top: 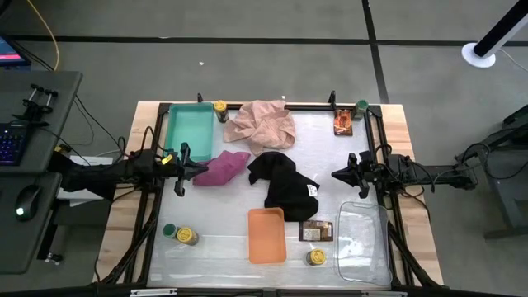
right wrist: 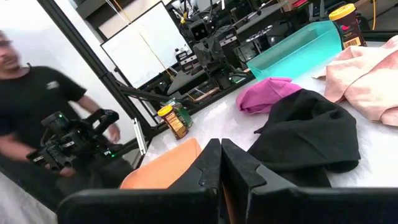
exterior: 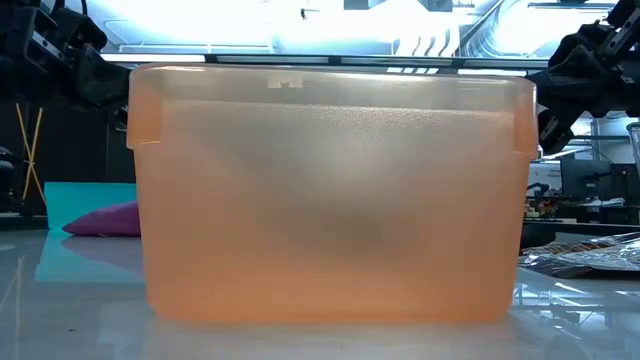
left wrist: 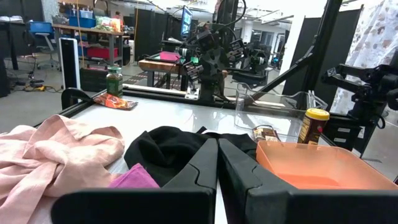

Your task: Sort spices by type

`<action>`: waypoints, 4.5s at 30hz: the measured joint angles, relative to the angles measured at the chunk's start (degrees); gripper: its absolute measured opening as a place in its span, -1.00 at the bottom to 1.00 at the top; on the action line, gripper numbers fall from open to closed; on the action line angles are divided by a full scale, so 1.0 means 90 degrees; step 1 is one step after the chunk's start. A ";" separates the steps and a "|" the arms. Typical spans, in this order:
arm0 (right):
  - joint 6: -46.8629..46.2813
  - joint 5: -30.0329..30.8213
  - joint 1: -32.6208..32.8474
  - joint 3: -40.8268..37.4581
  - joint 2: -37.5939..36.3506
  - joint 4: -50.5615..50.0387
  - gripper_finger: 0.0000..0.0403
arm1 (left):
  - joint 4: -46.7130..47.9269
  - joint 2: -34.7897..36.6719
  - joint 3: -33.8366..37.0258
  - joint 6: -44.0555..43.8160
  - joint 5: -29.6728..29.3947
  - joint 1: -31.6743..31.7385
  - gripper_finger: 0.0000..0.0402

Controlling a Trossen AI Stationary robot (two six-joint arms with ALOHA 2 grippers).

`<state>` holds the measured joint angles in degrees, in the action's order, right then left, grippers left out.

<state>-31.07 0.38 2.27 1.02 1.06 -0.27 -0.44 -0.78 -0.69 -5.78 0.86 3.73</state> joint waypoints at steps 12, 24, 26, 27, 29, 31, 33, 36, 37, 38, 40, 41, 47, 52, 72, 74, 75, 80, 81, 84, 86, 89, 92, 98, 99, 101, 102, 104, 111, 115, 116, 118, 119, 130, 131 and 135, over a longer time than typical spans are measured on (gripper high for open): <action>0.0000 0.0000 -0.0001 0.0000 0.0000 0.0001 -1.00 | -0.0001 -0.0001 0.0000 0.0000 -0.0002 -0.0002 -1.00; 0.0001 0.0000 -0.0001 -0.0001 -0.0001 0.0000 -1.00 | 0.0001 0.0000 -0.0002 -0.0002 -0.0002 -0.0002 -1.00; 0.0000 0.0000 -0.0001 0.0000 0.0000 0.0000 -1.00 | -0.0001 0.0001 -0.0002 -0.0001 -0.0001 -0.0002 -1.00; 0.0000 0.0000 -0.0001 -0.0002 -0.0001 0.0001 -1.00 | 0.0001 0.0001 -0.0002 0.0000 0.0000 -0.0002 -1.00; 0.0001 0.0000 -0.0001 0.0000 -0.0001 0.0000 -1.00 | 0.0000 0.0001 0.0000 0.0000 0.0000 -0.0002 -1.00; 0.0000 0.0000 -0.0001 0.0000 0.0000 0.0000 -1.00 | 0.0001 0.0001 -0.0002 -0.0002 0.0000 -0.0002 -1.00; 0.0000 0.0000 -0.0001 0.0000 -0.0002 0.0000 -1.00 | -0.0001 0.0001 0.0000 0.0000 0.0000 -0.0002 -1.00; 0.0000 0.0000 0.0000 -0.0001 -0.0001 0.0000 -1.00 | 0.0000 0.0000 -0.0002 -0.0001 0.0000 -0.0001 -1.00; 0.0000 0.0000 -0.0001 -0.0001 0.0000 0.0000 -1.00 | 0.0000 0.0001 -0.0002 0.0000 0.0000 -0.0002 -1.00; 0.0002 0.0000 -0.0001 -0.0002 0.0000 0.0000 -1.00 | 0.0001 -0.0001 -0.0002 0.0000 0.0000 -0.0002 -1.00; 0.0000 0.0000 -0.0001 0.0000 -0.0002 0.0002 -1.00 | -0.0001 0.0001 0.0000 0.0000 0.0000 -0.0002 -1.00; 0.0000 0.0000 0.0001 0.0000 0.0000 0.0000 -1.00 | -0.0001 0.0001 -0.0002 0.0000 0.0000 -0.0002 -1.00; 0.0002 0.0000 -0.0001 0.0000 -0.0002 0.0001 -1.00 | -0.0001 0.0001 -0.0001 0.0000 -0.0001 0.0000 -1.00; 0.0097 0.0735 0.0001 -0.0002 0.0000 0.0292 -1.00 | 0.0000 0.0000 -0.0001 0.0000 0.0000 -0.0001 -1.00; -0.2417 0.0878 -0.2884 0.2475 0.3819 -0.2222 -0.92 | 0.0002 -0.0001 -0.0002 0.0000 0.0000 -0.0002 -1.00; -0.2018 0.0462 -0.3369 0.2728 0.4432 -0.2205 -0.82 | 0.0001 -0.0001 0.0000 -0.0002 0.0000 0.0000 -1.00; -0.1845 0.0350 -0.3593 0.2844 0.4763 -0.2220 -0.76 | 0.0001 -0.0001 -0.0001 0.0000 0.0000 0.0000 -1.00; -0.1166 0.0251 -0.4374 0.3567 0.6290 -0.2419 -0.37 | 0.0001 0.0000 -0.0001 0.0000 -0.0001 -0.0001 -1.00; -0.1089 0.0250 -0.4472 0.3722 0.6572 -0.2477 -0.29 | 0.0001 -0.0001 -0.0001 -0.0002 0.0000 -0.0002 -1.00; -0.1044 0.0266 -0.4663 0.4251 0.7438 -0.2718 -0.08 | 0.0001 -0.0001 0.0000 0.0000 0.0000 -0.0002 -1.00; -0.1057 0.0450 -0.4736 0.4630 0.7995 -0.3096 0.00 | 0.0001 -0.0001 -0.0002 -0.0002 -0.0002 0.0000 -1.00; -0.1153 0.0807 -0.4810 0.5151 0.8762 -0.3878 0.02 | 0.0001 0.0000 -0.0002 0.0000 -0.0001 0.0000 -1.00; -0.1102 0.1142 -0.4894 0.5601 0.9377 -0.4323 0.02 | 0.0001 -0.0001 -0.0002 -0.0001 -0.0001 0.0000 -1.00; -0.0919 0.1429 -0.5128 0.6179 1.0212 -0.4468 0.02 | 0.0001 0.0000 -0.0001 -0.0001 -0.0001 -0.0001 -1.00; -0.0845 0.1435 -0.5190 0.6230 1.0330 -0.4468 0.02 | 0.0001 -0.0001 -0.0002 -0.0002 -0.0002 0.0000 -1.00; -0.0781 0.1430 -0.5308 0.6285 1.0540 -0.4518 0.02 | 0.0001 0.0000 -0.0002 -0.0001 0.0000 -0.0002 -1.00; -0.0761 0.1422 -0.5362 0.6306 1.0629 -0.4549 0.02 | 0.0001 -0.0001 -0.0002 -0.0002 0.0000 -0.0002 -1.00; -0.0762 0.1521 -0.5440 0.6310 1.0742 -0.4626 0.02 | 0.0001 0.0001 -0.0002 -0.0002 -0.0001 -0.0001 -1.00; -0.0716 0.1335 -0.5745 0.6104 1.0807 -0.4523 0.02 | 0.0000 0.0000 -0.0002 0.0000 0.0000 -0.0002 -1.00; -0.0713 0.1017 -0.5921 0.5912 1.0792 -0.4379 0.02 | 0.0001 -0.0001 -0.0002 -0.0001 -0.0001 -0.0002 -1.00; -0.0710 0.1012 -0.5933 0.5870 1.0786 -0.4333 0.02 | 0.0001 0.0001 0.0000 -0.0002 0.0000 0.0000 -1.00; -0.0645 0.1003 -0.5953 0.5811 1.0777 -0.4224 0.01 | 0.0001 -0.0001 -0.0002 -0.0002 0.0000 0.0000 -1.00; -0.0559 0.0965 -0.5958 0.5792 1.0775 -0.4166 -0.01 | 0.0002 0.0000 -0.0002 -0.0002 0.0000 -0.0002 -1.00; 0.0039 0.0470 -0.5957 0.5770 1.0790 -0.4086 -0.94 | 0.0000 0.0000 -0.0001 0.0000 -0.0001 0.0000 -1.00; 0.0053 0.0458 -0.5944 0.5770 1.0790 -0.4094 -0.94 | 0.0001 0.0000 -0.0002 -0.0001 -0.0001 -0.0002 -1.00; 0.0165 0.0403 -0.5823 0.5752 1.0671 -0.4211 -0.97 | 0.0001 -0.0001 -0.0002 0.0000 0.0000 0.0000 -1.00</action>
<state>-29.58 4.01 -50.13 52.79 97.10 -38.17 -0.43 -0.80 -0.71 -5.78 0.86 3.73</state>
